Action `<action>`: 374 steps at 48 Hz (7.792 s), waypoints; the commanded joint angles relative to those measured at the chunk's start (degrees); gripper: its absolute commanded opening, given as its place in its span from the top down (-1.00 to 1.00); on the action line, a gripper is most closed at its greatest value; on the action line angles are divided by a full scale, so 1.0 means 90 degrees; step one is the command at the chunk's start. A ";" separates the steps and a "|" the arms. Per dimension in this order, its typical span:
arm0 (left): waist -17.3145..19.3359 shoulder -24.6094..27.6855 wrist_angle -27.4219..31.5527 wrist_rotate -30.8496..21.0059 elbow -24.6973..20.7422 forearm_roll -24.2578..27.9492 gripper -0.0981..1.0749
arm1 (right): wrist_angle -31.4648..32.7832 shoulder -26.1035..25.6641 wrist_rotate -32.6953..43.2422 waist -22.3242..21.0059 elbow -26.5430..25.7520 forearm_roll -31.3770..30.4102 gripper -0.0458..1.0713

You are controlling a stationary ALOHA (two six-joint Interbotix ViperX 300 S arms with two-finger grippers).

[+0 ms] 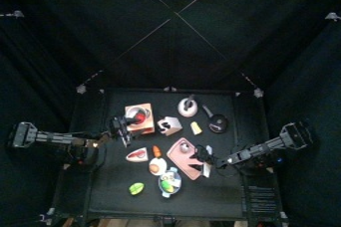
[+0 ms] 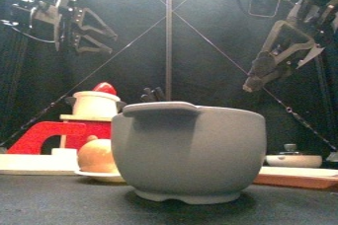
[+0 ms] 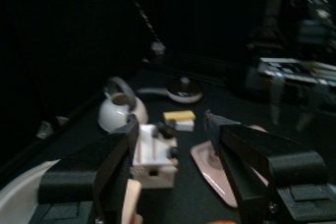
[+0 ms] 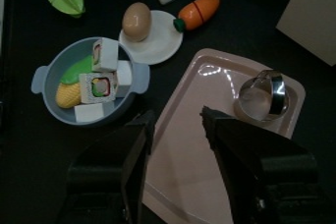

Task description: Grab apple

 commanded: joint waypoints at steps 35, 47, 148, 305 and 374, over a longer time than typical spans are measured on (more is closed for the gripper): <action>0.1816 0.0596 0.3740 0.0908 -0.1348 0.0488 -0.71 | 0.0010 0.0000 0.0010 -0.0068 -0.0059 0.0000 -0.52; 0.2012 0.0576 0.4492 0.0908 -0.1250 0.1582 -0.72 | 0.0010 0.0029 0.0000 -0.0117 -0.0059 0.0049 -0.52; 0.2549 0.0098 0.4629 0.0195 -0.2598 0.2812 -0.83 | 0.0010 0.0166 0.0020 -0.0225 -0.0107 0.0059 -0.52; 0.0010 0.1455 0.7832 -1.2588 -0.1396 1.2568 -0.85 | -0.0029 0.0342 -0.0010 -0.0361 -0.0137 0.0166 -0.52; 0.0410 0.1455 0.7793 -1.2607 -0.1240 1.2568 -0.76 | -0.0029 0.0352 -0.0010 -0.0352 -0.0137 0.0176 -0.52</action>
